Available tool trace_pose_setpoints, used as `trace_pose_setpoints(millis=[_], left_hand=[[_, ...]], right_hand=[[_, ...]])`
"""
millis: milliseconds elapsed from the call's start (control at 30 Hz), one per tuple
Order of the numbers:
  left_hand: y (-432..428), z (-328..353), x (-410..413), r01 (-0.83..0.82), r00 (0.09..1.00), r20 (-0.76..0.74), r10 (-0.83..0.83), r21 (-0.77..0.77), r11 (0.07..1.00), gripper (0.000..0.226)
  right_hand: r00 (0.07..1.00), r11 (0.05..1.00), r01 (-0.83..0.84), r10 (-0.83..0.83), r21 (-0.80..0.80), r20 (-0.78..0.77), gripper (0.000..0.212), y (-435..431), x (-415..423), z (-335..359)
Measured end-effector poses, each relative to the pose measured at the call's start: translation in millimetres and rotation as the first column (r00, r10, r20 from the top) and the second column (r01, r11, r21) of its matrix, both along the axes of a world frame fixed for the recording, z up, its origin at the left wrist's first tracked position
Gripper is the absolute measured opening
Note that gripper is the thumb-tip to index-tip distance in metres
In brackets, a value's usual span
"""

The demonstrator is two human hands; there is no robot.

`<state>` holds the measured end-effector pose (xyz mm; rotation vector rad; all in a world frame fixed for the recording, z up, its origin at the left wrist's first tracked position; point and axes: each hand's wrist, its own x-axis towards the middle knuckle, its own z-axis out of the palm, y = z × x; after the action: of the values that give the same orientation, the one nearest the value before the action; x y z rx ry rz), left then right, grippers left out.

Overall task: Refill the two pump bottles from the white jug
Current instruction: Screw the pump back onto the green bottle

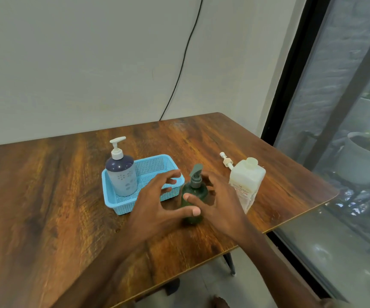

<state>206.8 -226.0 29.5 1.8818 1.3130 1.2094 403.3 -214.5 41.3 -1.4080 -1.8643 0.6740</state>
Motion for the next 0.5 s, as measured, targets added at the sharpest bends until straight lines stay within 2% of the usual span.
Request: trace_pose_setpoints(millis=[100,200,300,367,500], left_hand=[[6,14,5,-0.052,0.997,0.06,0.051,0.018,0.998,0.079],[15,21,21,-0.063,0.997,0.04,0.061,0.036,0.997,0.063],[22,23,33,-0.089,0.996,0.007,0.089,0.051,0.995,0.045],[26,23,36,-0.092,0.996,0.012,0.092,0.044,0.995,0.034],[29,25,31,-0.063,0.998,-0.001,0.063,0.002,0.998,0.028]], right_hand=[[0.999,0.998,-0.029,0.027,-0.055,-0.024,0.069,1,-2,-10],[0.997,0.998,-0.042,0.038,-0.051,-0.072,0.064,4,-3,-16],[0.998,0.997,-0.037,0.034,-0.061,-0.055,0.056,9,-1,-19],[0.999,0.997,-0.03,0.027,-0.075,-0.045,0.06,11,2,-19],[0.995,0.995,-0.088,0.086,-0.05,-0.051,0.062,12,6,-13]])
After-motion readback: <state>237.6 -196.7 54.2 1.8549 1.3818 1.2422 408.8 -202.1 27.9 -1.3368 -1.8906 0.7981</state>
